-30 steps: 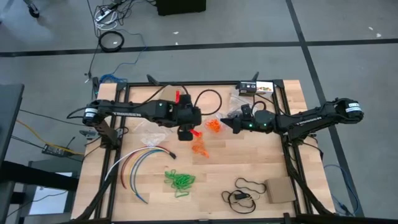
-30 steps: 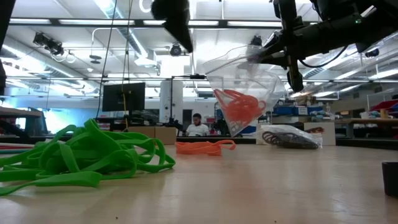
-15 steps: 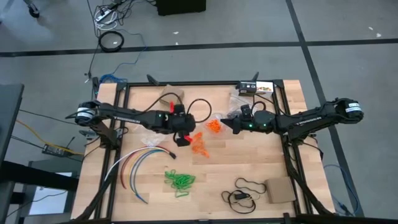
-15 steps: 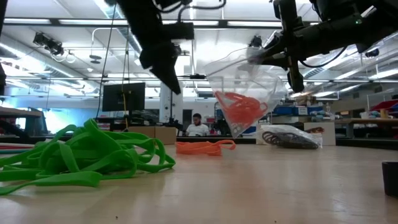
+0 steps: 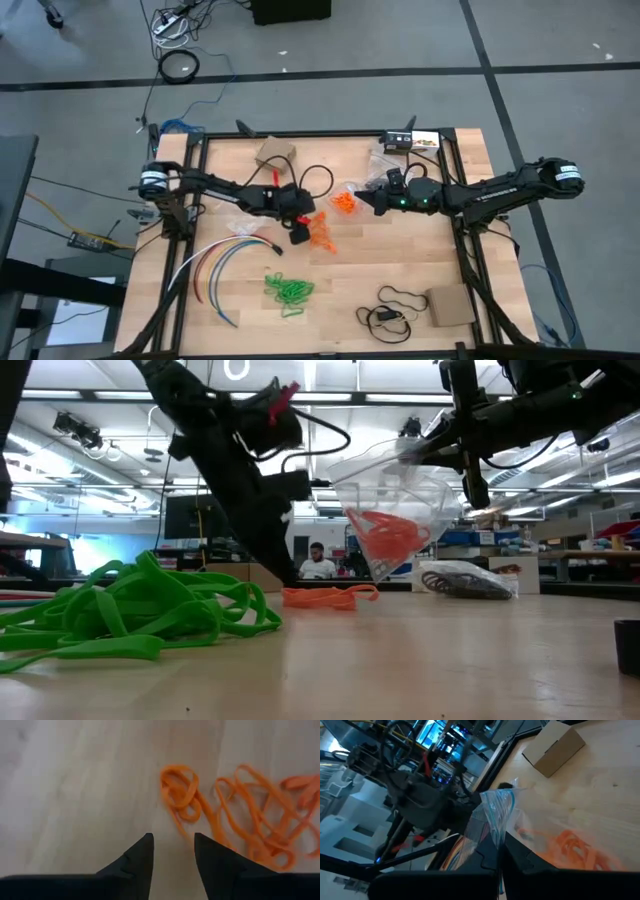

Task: Sort rubber bands
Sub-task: Put the orange rubber band into the transparent zip bag

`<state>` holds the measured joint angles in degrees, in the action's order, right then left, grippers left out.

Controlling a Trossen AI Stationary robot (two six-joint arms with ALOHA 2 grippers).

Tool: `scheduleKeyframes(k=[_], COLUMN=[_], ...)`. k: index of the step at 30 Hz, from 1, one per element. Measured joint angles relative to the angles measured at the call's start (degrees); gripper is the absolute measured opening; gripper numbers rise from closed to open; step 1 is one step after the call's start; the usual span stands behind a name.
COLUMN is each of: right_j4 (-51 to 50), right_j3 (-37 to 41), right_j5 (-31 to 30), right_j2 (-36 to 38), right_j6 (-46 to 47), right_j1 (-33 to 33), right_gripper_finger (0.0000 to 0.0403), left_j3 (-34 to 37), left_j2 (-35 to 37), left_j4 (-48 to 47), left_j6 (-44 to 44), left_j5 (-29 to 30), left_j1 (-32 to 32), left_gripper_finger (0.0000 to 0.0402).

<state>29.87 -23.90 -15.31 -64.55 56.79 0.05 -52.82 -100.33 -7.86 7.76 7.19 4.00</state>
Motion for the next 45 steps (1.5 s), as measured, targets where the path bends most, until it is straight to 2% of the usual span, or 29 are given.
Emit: scheduleKeyframes(k=[7, 9, 12, 16, 20, 24, 25, 28, 30, 37, 42, 45], right_j4=[-0.41, -0.42, -0.38, -0.39, -0.42, -0.48, -0.44, -0.5, -0.31, -0.06, -0.06, -0.19], right_j3=[0.0, 0.0, 0.0, 0.0, 0.0, 0.0, 0.0, 0.0, 0.0, 0.0, 0.0, 0.0], right_j5=[0.0, -0.02, -0.04, -0.04, -0.04, -0.04, -0.04, -0.04, -0.05, -0.11, -0.14, -0.25], right_j2=[0.0, 0.02, 0.02, 0.02, 0.01, 0.0, 0.02, 0.02, 0.02, 0.0, 0.02, 0.0], right_j6=[0.01, -0.01, -0.26, -0.29, -0.23, -0.28, -0.28, -0.34, -0.57, -1.15, -1.35, -1.44], right_j1=[0.0, 0.0, -0.02, -0.02, -0.02, -0.02, -0.02, -0.02, -0.02, -0.02, 0.21, 0.55], right_gripper_finger=[0.0004, 0.0004, 0.0004, 0.0004, 0.0004, 0.0004, 0.0004, 0.0004, 0.0004, 0.0004, 0.0004, 0.0004], left_j3=[-0.13, -0.22, -0.21, -1.18, -3.79, -5.86, -6.3, -6.86, -6.79, -5.99, -5.99, -6.07], left_j2=[-3.37, -3.81, -3.99, -3.48, -1.17, 1.05, 1.07, 1.54, 1.52, -1.14, -4.23, -5.7], left_j4=[1.34, 1.73, 2.38, 0.17, -5.26, -7.35, -7.72, -8.88, -8.22, -6.89, -5.31, -5.18], left_j6=[-0.88, -1.14, -2.57, -4.5, -6.37, -7.68, -7.74, -7.49, -6.29, -1.27, -0.99, -0.61], left_j5=[0.01, -0.02, -0.01, 2.5, 6.93, 7.72, 7.4, -1.93, -4.61, -4.92, -4.78, -1.72], left_j1=[-0.14, -0.3, -0.9, -1.17, -1.06, -1.06, -1.08, -0.88, -0.91, -0.61, -0.68, -0.71], left_gripper_finger=[0.012, 0.0093, 0.0026, 0.0005, 0.0003, 0.0002, 0.0002, 0.0002, 0.0007, 0.0052, 0.0079, 0.0084])
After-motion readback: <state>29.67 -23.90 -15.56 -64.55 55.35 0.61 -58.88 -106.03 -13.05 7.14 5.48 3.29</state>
